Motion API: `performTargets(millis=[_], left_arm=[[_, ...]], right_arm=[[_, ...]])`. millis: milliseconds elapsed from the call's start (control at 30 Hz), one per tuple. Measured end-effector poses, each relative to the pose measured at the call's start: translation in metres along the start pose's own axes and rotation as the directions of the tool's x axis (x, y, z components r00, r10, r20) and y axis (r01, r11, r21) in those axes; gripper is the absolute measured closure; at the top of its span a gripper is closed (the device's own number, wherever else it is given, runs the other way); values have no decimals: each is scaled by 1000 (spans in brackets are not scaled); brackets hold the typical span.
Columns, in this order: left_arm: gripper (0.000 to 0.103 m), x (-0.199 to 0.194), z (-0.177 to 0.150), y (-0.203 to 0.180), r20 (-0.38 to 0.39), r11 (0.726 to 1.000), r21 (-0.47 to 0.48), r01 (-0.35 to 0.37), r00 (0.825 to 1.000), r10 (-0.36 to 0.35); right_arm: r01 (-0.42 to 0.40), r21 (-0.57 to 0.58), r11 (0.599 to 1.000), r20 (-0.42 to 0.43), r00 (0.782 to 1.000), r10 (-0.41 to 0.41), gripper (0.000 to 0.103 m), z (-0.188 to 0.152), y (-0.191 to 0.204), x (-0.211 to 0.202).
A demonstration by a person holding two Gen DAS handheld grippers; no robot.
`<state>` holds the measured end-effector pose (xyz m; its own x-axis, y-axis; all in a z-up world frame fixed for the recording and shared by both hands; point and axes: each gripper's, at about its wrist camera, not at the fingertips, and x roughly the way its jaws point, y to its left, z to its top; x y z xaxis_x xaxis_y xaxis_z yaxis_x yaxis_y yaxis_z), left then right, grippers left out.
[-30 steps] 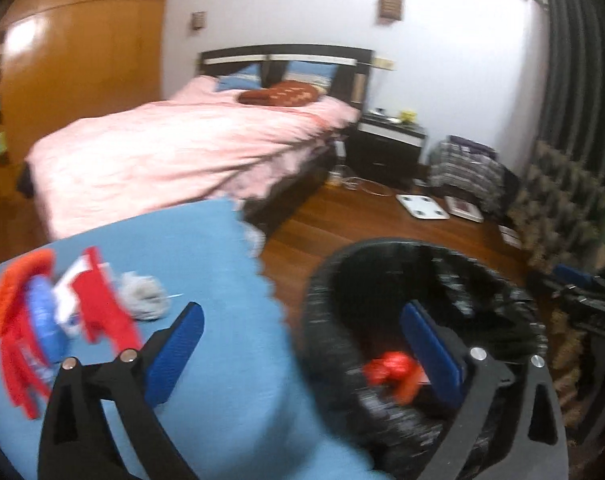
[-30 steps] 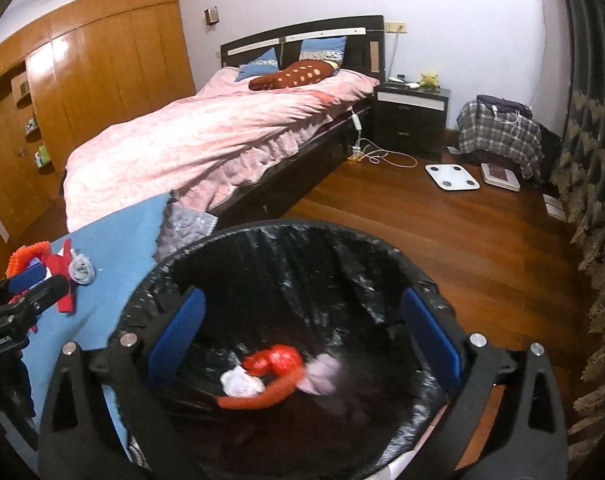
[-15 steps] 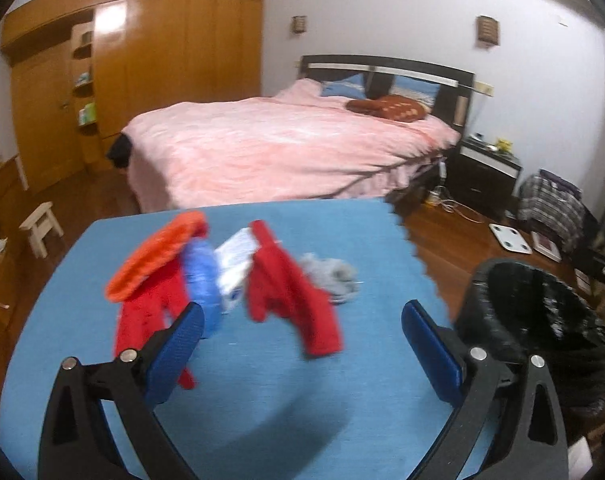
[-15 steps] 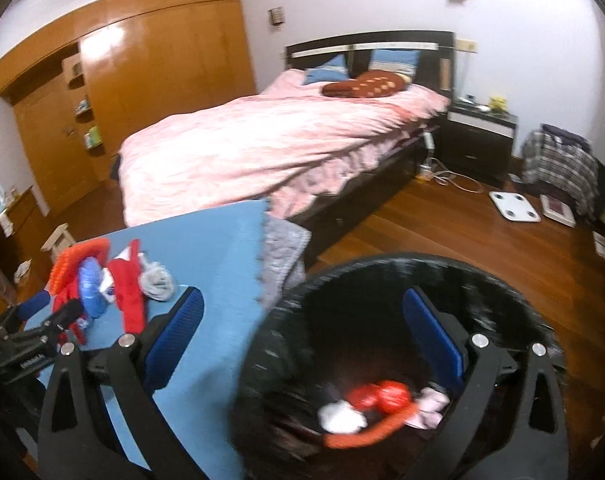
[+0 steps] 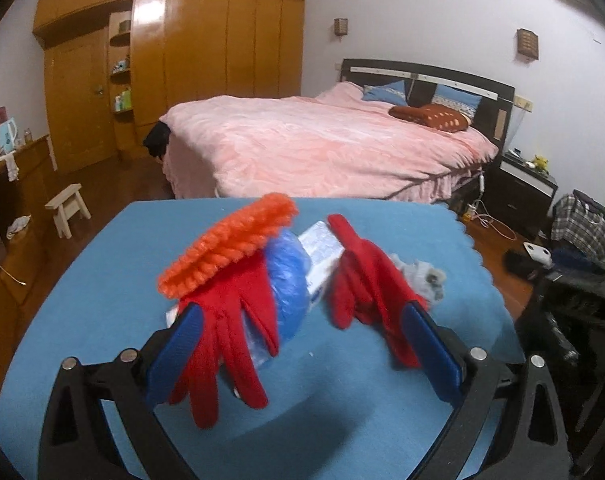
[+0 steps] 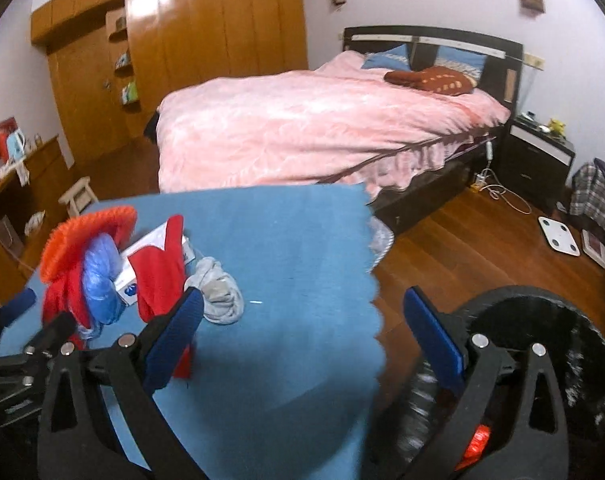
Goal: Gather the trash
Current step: 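Move both open tools back toward the remaining items on the table, then lower the right tool onto the grey sock and close on it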
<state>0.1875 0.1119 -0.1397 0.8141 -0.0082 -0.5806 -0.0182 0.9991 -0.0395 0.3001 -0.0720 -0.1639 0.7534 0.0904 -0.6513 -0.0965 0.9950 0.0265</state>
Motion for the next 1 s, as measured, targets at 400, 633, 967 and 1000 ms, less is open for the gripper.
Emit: performTargets(millis=[400, 633, 967, 1000], left_arm=[[6, 17, 3, 15, 24, 1000, -18, -17, 1000, 17], [6, 21, -1, 21, 19, 999, -33, -27, 999, 28], [6, 22, -4, 25, 11, 999, -34, -28, 1000, 28], [6, 22, -4, 25, 10, 999, -36, -28, 1000, 28]], right_arm=[[-72, -62, 995, -64, 996, 68, 19, 6, 38, 56], [-111, -76, 991, -98, 990, 103, 21, 0, 50, 72], [-210, -86, 974, -155, 968, 195, 47, -5, 65, 77], [-223, -86, 971, -157, 965, 208, 55, -6, 66, 76]])
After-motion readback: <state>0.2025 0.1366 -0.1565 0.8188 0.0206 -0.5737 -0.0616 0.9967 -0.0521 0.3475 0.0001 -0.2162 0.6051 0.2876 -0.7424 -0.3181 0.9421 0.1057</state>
